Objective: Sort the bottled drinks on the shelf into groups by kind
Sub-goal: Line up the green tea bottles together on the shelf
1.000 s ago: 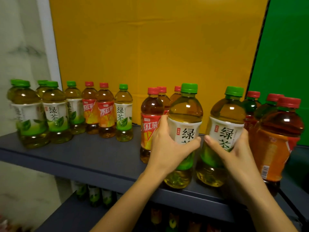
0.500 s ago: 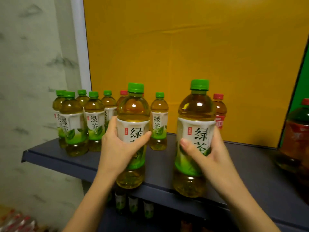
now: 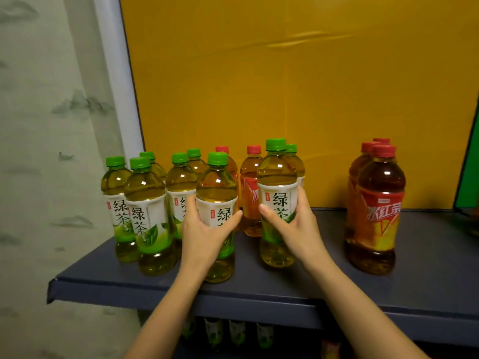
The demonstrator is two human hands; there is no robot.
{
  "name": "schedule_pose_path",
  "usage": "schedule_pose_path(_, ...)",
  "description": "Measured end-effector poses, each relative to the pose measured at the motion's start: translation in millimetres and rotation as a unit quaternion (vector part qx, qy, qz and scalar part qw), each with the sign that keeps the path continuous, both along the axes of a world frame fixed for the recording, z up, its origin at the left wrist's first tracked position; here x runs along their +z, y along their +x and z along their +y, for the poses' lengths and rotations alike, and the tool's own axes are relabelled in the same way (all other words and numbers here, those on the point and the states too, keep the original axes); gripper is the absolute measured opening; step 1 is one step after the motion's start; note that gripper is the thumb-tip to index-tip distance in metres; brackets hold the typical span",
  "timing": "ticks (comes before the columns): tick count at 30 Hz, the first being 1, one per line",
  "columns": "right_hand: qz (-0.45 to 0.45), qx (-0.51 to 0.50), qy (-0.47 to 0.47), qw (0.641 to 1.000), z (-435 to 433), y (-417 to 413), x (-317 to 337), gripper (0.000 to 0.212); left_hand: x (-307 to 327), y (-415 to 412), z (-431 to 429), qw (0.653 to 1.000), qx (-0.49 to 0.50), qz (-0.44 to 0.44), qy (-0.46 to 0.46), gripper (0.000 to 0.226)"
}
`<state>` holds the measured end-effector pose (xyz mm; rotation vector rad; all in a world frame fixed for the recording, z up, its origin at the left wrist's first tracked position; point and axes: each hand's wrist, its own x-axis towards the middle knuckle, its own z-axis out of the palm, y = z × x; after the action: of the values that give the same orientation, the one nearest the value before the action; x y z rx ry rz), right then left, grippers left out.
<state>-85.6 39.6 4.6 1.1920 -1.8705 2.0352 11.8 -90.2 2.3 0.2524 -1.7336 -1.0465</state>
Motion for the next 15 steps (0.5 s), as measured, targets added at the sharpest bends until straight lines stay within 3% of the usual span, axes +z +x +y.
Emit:
schedule_pose_path(9, -0.018, -0.035, 0.004, 0.999, -18, -12, -19, 0.065, -12, -32, -17, 0.999, -0.025, 0.029, 0.013, 0.07)
schedule_pose_path(15, -0.03, -0.034, 0.035, 0.998, -16, -20, -13, 0.073, -6, -22, -25, 0.995, -0.073, -0.066, 0.025, 0.09)
